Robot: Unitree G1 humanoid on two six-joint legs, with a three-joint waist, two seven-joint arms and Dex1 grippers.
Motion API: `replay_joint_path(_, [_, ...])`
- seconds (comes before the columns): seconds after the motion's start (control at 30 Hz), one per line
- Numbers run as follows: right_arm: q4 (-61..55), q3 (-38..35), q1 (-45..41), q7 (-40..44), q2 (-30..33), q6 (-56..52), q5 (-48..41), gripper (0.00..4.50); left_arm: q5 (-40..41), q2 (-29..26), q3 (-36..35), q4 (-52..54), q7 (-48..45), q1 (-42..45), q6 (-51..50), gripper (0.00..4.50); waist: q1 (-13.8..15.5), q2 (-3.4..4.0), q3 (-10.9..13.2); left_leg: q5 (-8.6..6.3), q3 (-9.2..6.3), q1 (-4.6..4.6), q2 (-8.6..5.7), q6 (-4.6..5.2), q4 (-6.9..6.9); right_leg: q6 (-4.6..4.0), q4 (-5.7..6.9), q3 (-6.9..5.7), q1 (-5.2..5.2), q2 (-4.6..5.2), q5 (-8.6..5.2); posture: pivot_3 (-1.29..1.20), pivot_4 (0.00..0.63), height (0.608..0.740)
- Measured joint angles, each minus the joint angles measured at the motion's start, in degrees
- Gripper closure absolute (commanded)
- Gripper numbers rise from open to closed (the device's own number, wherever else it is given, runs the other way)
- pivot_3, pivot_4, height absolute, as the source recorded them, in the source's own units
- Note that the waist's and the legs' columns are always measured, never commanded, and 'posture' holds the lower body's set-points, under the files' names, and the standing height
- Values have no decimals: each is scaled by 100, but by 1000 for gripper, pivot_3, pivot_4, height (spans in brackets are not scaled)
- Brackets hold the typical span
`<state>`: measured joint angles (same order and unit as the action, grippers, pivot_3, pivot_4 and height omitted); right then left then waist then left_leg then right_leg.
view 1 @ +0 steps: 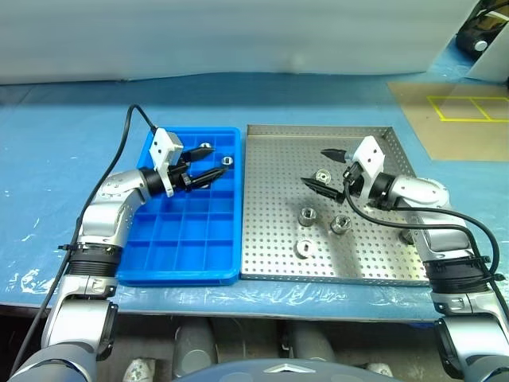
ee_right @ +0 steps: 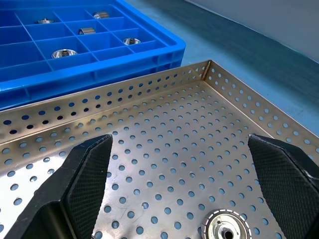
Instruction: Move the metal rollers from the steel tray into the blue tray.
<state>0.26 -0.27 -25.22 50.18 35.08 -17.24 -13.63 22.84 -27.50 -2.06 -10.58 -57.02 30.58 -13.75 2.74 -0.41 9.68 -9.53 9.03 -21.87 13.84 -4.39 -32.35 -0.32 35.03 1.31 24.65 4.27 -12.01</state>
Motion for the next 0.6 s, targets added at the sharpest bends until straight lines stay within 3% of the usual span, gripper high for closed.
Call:
replay_joint_path(0.23, [14, 0, -16, 28, 19, 4, 15, 36, -16, -2, 12, -73, -56, 99, 6, 1105, 3, 0, 0, 0, 0, 0, 0, 0, 0, 0, 0, -1, 0, 0, 0, -79, 150, 740])
replay_joint_path(0.6, [16, -134, 130, 70, 240, 45, 6, 36, -309, 214, 418, -1379, -953, 1282, 604, 1105, 6, 0, 0, 0, 0, -1, -3, 1, -6, 1, 6, 7, 0, -1, 0, -180, 150, 740])
